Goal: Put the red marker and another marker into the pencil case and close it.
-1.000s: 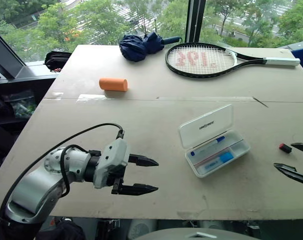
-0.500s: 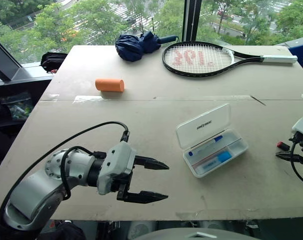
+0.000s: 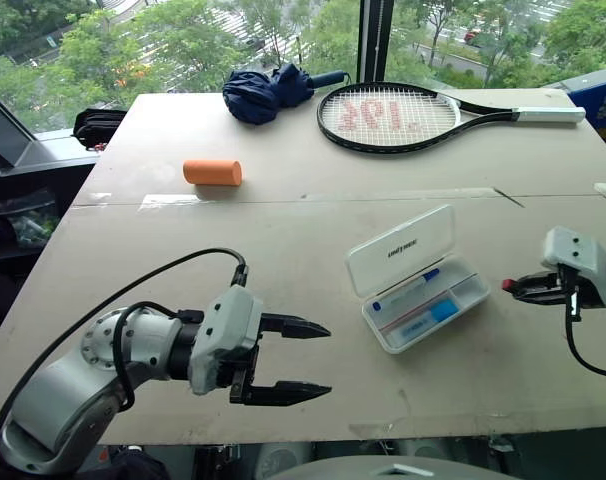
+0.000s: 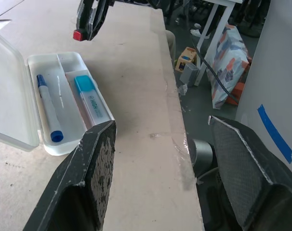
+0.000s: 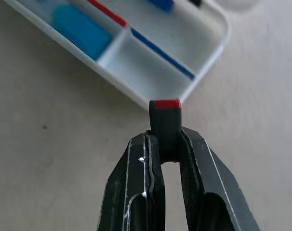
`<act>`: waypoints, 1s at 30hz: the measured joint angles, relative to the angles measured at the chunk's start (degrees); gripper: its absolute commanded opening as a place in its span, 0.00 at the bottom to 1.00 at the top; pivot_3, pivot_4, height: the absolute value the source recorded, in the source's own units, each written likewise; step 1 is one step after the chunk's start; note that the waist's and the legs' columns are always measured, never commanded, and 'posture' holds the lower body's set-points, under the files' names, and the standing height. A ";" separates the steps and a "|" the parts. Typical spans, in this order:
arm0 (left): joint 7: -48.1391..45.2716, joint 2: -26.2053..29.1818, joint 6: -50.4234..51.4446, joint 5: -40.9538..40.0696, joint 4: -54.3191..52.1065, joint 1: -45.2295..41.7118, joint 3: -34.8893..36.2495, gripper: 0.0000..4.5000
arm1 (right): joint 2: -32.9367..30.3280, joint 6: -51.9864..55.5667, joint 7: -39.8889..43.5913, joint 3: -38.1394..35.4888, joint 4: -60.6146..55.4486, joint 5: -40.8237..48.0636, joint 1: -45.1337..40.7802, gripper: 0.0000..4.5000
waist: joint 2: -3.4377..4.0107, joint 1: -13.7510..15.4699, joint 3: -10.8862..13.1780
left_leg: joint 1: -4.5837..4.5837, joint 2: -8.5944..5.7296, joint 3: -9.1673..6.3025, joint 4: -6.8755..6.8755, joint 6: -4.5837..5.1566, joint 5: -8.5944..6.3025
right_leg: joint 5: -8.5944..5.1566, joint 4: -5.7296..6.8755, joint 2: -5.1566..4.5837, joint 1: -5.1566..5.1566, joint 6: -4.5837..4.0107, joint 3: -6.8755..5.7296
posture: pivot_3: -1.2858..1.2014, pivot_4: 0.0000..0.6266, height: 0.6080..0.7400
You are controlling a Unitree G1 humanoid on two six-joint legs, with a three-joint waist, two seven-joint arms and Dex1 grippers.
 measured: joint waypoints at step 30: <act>3.76 0.00 -1.77 0.07 -1.62 7.77 4.19 0.69 | 8.37 5.75 12.58 9.00 26.47 0.08 -36.07 0.01 | 0.10 -0.07 0.21 | -0.10 -0.15 0.07 -0.04 -0.01 0.00 | 0.00 -0.07 -0.42 -0.11 -0.06 -0.02 | 0.52 0.24 0.93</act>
